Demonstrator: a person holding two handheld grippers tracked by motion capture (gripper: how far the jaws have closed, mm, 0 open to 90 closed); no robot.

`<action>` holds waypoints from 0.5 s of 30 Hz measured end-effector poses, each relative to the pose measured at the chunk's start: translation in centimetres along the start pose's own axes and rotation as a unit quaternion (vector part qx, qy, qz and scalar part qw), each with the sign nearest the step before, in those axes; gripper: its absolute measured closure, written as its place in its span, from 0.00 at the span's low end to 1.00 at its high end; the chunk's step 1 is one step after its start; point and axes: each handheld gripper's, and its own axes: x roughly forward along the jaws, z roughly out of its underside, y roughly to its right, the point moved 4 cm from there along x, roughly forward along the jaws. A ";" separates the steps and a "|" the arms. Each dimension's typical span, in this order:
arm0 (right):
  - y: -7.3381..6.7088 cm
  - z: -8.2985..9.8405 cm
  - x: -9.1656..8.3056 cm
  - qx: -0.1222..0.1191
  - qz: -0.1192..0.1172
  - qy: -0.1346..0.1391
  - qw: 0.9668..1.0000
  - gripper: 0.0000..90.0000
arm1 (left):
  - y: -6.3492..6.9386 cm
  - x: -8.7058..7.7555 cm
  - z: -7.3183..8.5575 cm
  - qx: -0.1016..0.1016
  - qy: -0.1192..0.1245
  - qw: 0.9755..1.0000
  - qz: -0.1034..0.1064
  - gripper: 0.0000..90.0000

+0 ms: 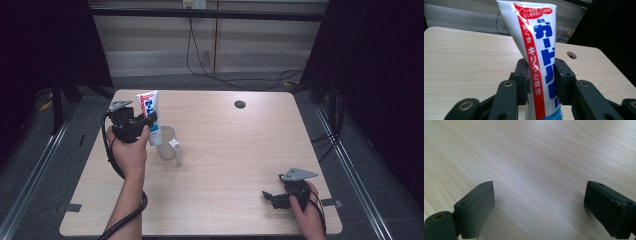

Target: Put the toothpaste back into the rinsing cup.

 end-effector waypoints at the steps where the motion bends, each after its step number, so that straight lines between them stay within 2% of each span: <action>1: 0.0 0.0 0.0 0.000 0.000 0.000 1.000 0.10 | 0.0 0.0 0.0 0.000 -0.001 1.000 0.000 0.75; 10: 0.0 0.0 0.0 0.000 0.000 0.000 1.000 0.10 | -0.4 0.3 -0.3 -0.002 0.004 1.000 -0.008 0.75; 15: 0.0 0.0 0.0 0.001 0.000 0.001 1.000 0.10 | -0.2 0.8 -0.5 0.004 0.004 1.000 -0.009 0.75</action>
